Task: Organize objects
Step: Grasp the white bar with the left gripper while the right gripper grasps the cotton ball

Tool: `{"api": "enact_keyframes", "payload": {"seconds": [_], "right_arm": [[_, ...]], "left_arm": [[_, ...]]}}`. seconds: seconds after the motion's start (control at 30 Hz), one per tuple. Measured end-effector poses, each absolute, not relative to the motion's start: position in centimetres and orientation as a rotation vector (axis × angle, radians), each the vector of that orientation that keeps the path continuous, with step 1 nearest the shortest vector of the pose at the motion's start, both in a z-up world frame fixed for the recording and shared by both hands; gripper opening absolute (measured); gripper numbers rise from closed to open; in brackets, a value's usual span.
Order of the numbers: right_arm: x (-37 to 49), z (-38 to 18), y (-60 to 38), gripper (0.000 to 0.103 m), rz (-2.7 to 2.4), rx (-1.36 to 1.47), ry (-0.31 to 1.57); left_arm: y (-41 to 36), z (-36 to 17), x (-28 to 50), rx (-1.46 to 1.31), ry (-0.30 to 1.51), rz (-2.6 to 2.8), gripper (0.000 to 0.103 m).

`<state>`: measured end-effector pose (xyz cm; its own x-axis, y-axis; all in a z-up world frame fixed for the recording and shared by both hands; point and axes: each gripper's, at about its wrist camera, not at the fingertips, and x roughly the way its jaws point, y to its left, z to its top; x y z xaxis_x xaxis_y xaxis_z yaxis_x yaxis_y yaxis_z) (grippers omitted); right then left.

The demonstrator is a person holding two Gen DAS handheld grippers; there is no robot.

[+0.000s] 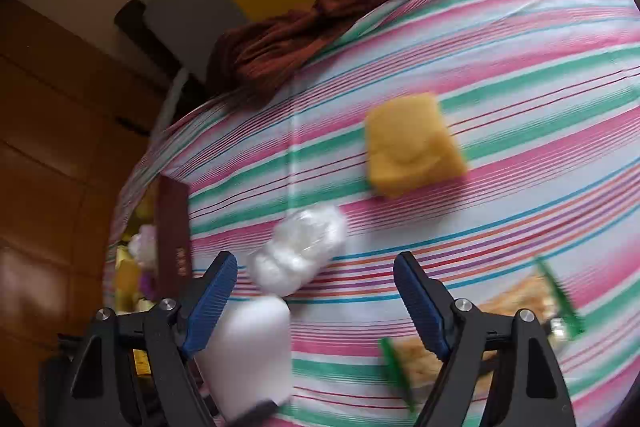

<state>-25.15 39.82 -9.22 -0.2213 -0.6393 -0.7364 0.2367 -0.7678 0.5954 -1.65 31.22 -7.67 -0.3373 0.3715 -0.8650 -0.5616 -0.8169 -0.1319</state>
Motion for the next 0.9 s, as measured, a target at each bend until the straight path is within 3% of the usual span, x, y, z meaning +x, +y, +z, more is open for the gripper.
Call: {"api": "enact_keyframes", "payload": {"seconds": [0.4, 0.5, 0.57, 0.63, 0.73, 0.9], "right_arm": [[-26.1, -11.6, 36.5, 0.079, -1.948, 1.553, -0.482], [-26.1, -11.5, 35.8, 0.071, -1.982, 1.530, -0.429], [-26.0, -11.4, 35.6, 0.051, -2.000, 1.525, -0.346], [-25.7, -11.2, 35.3, 0.043, -2.014, 1.517, -0.287], [-25.3, -10.5, 35.1, 0.040, -2.049, 1.494, -0.195], [-25.1, -9.8, 36.0, 0.040, -2.124, 1.486, -0.086]], "left_arm": [[28.2, -6.8, 1.8, -1.278, 0.207, 2.117, 0.019], [27.9, -7.3, 1.6, -1.295, 0.181, 2.119, 0.019], [27.9, -7.5, 1.2, -1.300, 0.159, 2.122, 0.020], [27.8, -7.5, 0.9, -1.302, 0.154, 2.123, 0.031], [27.8, -7.1, 0.6, -1.277, 0.144, 2.151, 0.045], [28.7, -7.1, -0.8, -1.267, 0.174, 2.180, 0.045]]}}
